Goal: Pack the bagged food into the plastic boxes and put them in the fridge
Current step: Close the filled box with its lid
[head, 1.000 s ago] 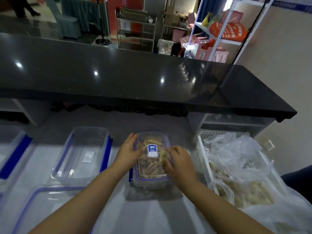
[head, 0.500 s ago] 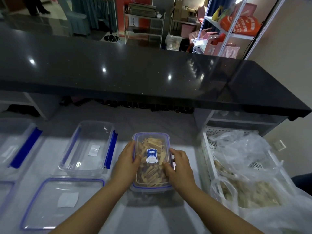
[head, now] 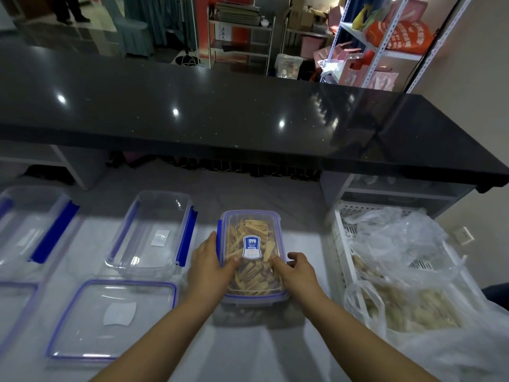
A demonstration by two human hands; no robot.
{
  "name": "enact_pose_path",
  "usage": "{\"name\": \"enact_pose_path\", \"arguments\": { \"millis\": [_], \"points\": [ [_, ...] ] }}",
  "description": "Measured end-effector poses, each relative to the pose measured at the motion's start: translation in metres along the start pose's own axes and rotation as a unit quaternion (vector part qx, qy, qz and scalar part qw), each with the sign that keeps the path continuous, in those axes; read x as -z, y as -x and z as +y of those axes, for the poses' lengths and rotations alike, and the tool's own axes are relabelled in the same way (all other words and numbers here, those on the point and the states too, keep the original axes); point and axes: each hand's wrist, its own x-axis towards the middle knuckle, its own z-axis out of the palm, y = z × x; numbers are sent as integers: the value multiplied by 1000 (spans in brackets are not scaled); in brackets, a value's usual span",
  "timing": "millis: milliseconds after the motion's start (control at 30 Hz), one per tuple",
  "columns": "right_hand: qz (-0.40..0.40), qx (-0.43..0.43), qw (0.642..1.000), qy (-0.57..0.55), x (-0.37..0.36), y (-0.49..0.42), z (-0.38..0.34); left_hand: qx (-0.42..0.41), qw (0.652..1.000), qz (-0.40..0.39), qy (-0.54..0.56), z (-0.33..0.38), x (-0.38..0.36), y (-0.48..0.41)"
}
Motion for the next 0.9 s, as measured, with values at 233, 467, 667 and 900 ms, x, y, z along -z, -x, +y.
{"name": "enact_pose_path", "arguments": {
  "millis": [233,467,667,900],
  "points": [
    [64,110,988,92,1,1,3,-2,998,-58,34,-14,-12,1],
    [53,145,971,181,1,1,6,-127,952,-64,-270,9,-19,-3],
    [49,168,948,265,3,2,0,-168,886,-109,-418,17,-30,3],
    [-4,153,944,293,-2,10,-14,-160,890,-100,-415,11,-20,2]
  ]
}}
